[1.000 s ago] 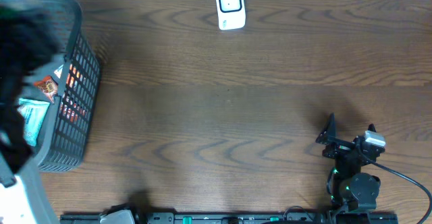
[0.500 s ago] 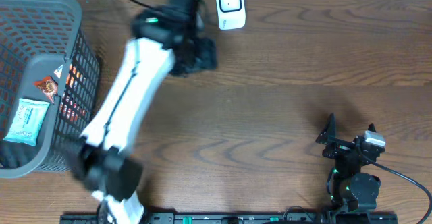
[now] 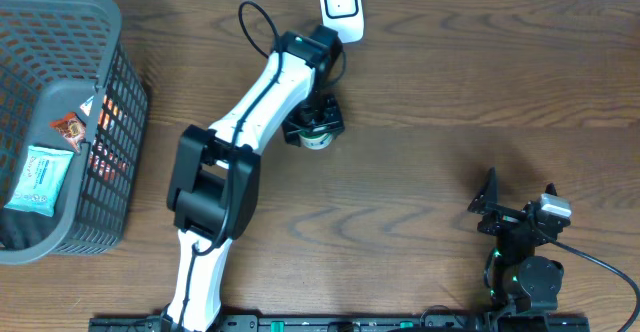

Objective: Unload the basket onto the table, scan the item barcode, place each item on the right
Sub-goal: 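Lift the jar out and carry it toward the white scanner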

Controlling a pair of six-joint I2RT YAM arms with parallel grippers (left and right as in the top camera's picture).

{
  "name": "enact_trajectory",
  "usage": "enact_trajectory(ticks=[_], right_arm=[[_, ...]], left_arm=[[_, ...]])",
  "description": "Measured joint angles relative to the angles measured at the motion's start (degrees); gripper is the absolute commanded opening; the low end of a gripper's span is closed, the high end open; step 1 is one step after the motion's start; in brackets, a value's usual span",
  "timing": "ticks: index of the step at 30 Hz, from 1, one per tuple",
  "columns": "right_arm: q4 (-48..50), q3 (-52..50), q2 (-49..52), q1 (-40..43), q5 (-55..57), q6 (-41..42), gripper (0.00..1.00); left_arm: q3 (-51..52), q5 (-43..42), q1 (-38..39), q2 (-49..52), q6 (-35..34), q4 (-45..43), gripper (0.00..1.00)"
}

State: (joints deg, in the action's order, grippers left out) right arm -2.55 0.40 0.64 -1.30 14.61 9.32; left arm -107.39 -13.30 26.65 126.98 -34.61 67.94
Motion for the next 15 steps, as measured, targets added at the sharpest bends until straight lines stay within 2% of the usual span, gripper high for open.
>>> enact_trajectory(ticks=[5, 8, 15], right_arm=[[0.0, 0.0, 0.0, 0.0, 0.0, 0.0, 0.99], [0.0, 0.0, 0.0, 0.0, 0.0, 0.0, 0.99], [0.0, 0.0, 0.0, 0.0, 0.0, 0.0, 0.99]], left_arm=[[0.2, 0.4, 2.2, 1.7, -16.6, -8.5, 0.66], [0.2, 2.6, 4.1, 1.9, -24.1, -9.8, 0.66], [0.2, 7.8, 9.6, 1.9, -32.6, -8.2, 0.66]])
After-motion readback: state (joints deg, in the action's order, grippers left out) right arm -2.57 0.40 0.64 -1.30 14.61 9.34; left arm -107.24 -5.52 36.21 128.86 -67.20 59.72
